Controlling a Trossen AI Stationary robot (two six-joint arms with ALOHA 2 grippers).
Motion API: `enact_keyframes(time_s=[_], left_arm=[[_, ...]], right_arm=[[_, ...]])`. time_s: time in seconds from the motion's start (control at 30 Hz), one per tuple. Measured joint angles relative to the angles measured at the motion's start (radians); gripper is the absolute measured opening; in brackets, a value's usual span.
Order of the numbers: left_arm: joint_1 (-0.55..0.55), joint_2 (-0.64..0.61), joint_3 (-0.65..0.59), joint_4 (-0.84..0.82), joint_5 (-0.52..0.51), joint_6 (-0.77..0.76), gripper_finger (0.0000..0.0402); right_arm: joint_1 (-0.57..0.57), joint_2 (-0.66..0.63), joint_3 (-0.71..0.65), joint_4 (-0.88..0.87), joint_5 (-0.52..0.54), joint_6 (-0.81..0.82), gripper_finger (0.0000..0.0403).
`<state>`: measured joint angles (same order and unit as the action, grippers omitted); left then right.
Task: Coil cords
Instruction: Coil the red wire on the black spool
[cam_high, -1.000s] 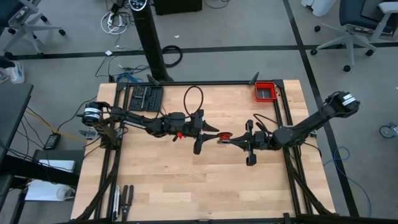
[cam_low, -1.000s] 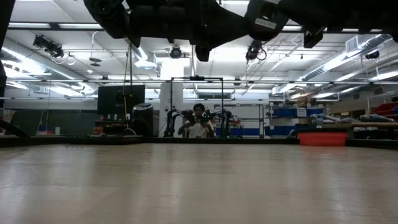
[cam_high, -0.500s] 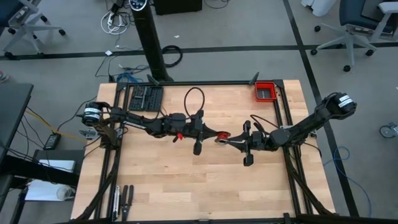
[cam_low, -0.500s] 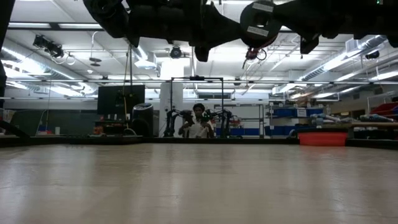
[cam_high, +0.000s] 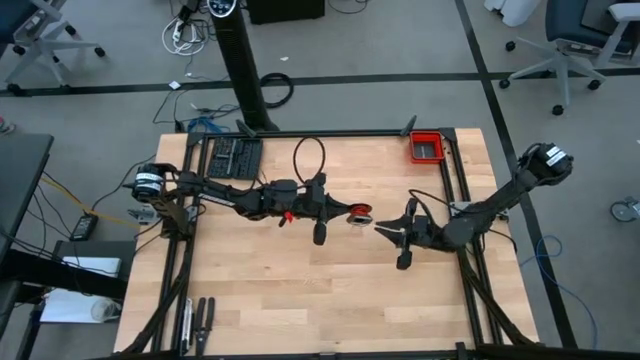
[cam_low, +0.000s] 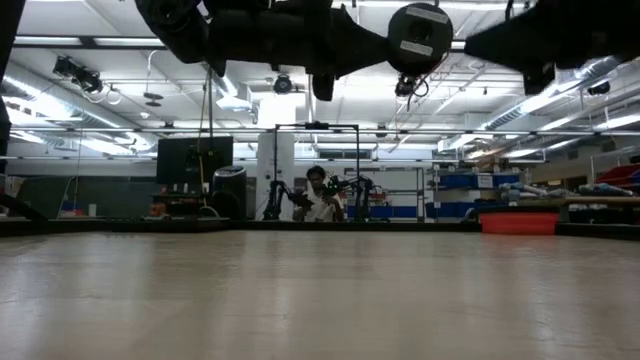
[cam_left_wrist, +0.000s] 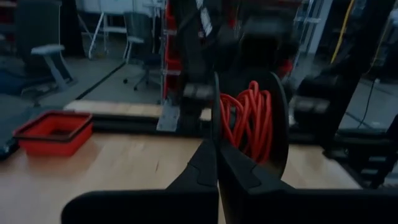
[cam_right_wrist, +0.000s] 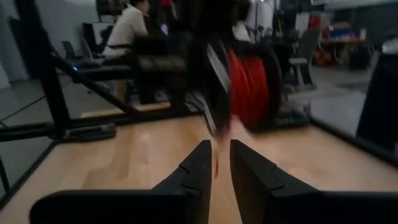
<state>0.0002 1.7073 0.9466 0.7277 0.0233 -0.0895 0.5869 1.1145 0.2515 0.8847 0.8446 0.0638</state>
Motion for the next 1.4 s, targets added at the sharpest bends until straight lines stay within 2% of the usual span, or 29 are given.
enact_keyframes(time_s=[0.2, 0.47, 0.8, 1.2, 1.4], left_arm=[[0.000, 0.000, 0.000, 0.048, -0.004, 0.003, 0.0000], [-0.001, 0.000, 0.000, 0.058, -0.023, 0.004, 0.0000], [-0.002, 0.000, 0.000, 0.060, -0.023, 0.006, 0.0000], [-0.002, 0.000, 0.000, 0.061, -0.023, 0.006, 0.0000], [-0.002, 0.000, 0.000, 0.060, -0.023, 0.006, 0.0000]], right_arm=[[-0.082, 0.068, -0.050, 0.127, -0.121, 0.093, 0.0055], [-0.165, 0.197, -0.008, 0.203, -0.255, 0.118, 0.0052], [-0.191, 0.304, 0.011, 0.320, -0.277, 0.118, 0.0048], [-0.211, 0.308, 0.011, 0.355, -0.325, 0.118, 0.0046], [-0.219, 0.308, 0.011, 0.354, -0.318, 0.113, 0.0007]])
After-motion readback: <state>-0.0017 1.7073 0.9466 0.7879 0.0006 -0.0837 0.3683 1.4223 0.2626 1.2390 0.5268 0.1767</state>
